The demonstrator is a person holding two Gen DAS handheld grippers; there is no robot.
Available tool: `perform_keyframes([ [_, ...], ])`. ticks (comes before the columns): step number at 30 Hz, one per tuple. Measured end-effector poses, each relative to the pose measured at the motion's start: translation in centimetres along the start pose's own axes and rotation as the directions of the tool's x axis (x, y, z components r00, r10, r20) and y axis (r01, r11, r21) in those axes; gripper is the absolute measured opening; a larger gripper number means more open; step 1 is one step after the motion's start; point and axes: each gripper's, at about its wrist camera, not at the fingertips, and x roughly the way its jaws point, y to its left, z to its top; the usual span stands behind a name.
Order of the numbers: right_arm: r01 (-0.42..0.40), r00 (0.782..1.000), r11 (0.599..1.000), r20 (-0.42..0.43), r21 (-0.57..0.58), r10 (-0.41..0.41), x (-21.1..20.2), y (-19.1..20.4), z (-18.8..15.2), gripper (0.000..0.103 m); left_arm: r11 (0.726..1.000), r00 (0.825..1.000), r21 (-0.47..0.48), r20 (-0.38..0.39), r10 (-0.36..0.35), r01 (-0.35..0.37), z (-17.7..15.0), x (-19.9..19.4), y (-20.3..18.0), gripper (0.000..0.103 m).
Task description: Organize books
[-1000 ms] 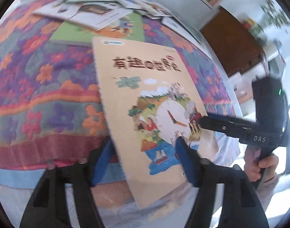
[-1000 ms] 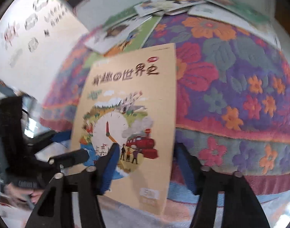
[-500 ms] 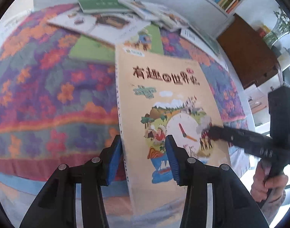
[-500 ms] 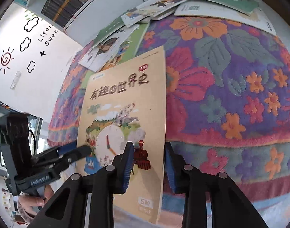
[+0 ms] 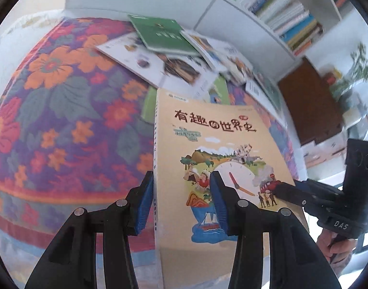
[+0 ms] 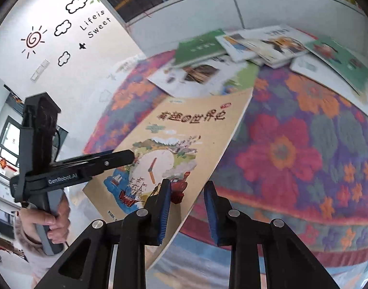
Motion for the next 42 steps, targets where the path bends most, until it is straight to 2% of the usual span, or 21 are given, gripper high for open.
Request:
perform_keyframes([
  [2,-0.004,1.0,1.0,-0.001,-0.019,0.004,0.5,1.4,1.2,0.027,1.0,1.0,-0.01,0.003,-0.007,0.007,1.0,-0.9,1.5,0.042],
  [5,-0.03,1.0,0.998,0.001,-0.05,0.03,1.8,3.9,2.8,0.027,0.999,0.999,-0.025,0.031,0.024,-0.024,2.4,-2.5,3.9,0.042],
  [13,-0.106,0.992,0.993,-0.079,-0.049,0.102,9.5,9.7,7.6,0.027,0.992,0.994,-0.117,0.097,0.049,-0.038,5.3,-6.3,12.6,0.042],
  [16,-0.123,0.989,0.99,-0.09,-0.073,0.116,12.0,12.3,9.3,0.027,0.987,0.991,-0.14,0.103,0.088,-0.073,5.7,-6.9,15.5,0.042],
  [22,-0.151,0.981,0.985,-0.134,-0.078,0.14,17.8,15.6,10.4,0.027,0.971,0.99,-0.22,0.089,0.112,-0.09,5.1,-6.4,21.3,0.042],
  [27,-0.105,0.975,0.989,-0.205,-0.104,0.082,22.3,16.6,9.4,0.027,0.97,0.99,-0.213,0.052,0.13,-0.116,4.5,-5.0,23.2,0.042],
  [30,-0.085,0.971,0.994,-0.231,-0.074,0.066,24.0,16.1,9.1,0.027,0.97,0.99,-0.206,0.029,0.139,-0.13,4.2,-4.0,23.8,0.042],
  [42,0.007,0.973,0.998,-0.229,-0.057,-0.02,24.4,17.4,8.7,0.028,0.97,0.977,-0.126,0.025,0.214,-0.209,4.7,-2.8,22.9,0.045],
])
